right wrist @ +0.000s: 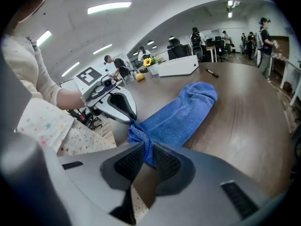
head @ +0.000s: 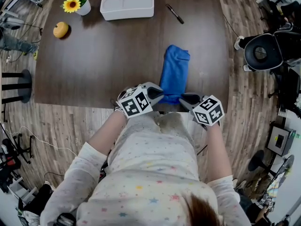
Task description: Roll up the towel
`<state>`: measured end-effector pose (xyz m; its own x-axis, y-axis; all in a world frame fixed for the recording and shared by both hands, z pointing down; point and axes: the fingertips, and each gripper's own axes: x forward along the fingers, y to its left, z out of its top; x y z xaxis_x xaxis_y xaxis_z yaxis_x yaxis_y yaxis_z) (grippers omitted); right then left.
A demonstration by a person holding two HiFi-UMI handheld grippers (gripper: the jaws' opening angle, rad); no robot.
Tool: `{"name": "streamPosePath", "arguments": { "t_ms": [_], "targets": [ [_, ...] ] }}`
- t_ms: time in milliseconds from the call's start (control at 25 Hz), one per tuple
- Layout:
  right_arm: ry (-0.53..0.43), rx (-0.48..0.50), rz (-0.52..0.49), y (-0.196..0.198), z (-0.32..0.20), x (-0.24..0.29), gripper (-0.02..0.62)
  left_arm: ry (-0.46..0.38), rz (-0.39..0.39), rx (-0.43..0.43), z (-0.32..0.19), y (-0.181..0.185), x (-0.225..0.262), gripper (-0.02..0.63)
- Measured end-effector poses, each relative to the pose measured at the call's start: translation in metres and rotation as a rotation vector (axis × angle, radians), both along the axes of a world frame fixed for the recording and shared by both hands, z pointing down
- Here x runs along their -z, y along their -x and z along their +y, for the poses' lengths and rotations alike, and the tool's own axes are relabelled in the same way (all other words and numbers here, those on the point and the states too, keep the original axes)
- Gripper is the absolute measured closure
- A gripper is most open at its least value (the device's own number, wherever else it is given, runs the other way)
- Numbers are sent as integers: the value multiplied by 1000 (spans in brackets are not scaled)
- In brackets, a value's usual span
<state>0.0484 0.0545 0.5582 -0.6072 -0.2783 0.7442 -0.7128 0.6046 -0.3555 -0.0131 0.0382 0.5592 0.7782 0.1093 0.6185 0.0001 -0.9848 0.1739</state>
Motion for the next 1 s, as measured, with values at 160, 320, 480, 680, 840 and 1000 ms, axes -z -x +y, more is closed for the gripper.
{"name": "streamPosePath", "arguments": {
  "t_ms": [160, 320, 480, 680, 840, 1000],
  "targets": [
    [16, -86, -25, -6, -22, -6, 532, -62, 55, 86, -26, 0, 16, 577],
    [27, -203, -57, -15, -37, -7, 553, -54, 151, 18, -17, -7, 40, 578],
    [21, -224, -36, -20, -44, -11, 566, -59, 74, -108, 11, -16, 21, 577],
    [-29, -173, 45, -19, -50, -10, 558, -84, -55, -88, 5, -19, -20, 576],
    [-146, -104, 52, -18, -47, 18, 552, -79, -62, -92, 3, -23, -23, 574],
    [-177, 10, -45, 2, -25, 41, 574, -58, -58, -89, -2, -23, -24, 575]
  ]
}}
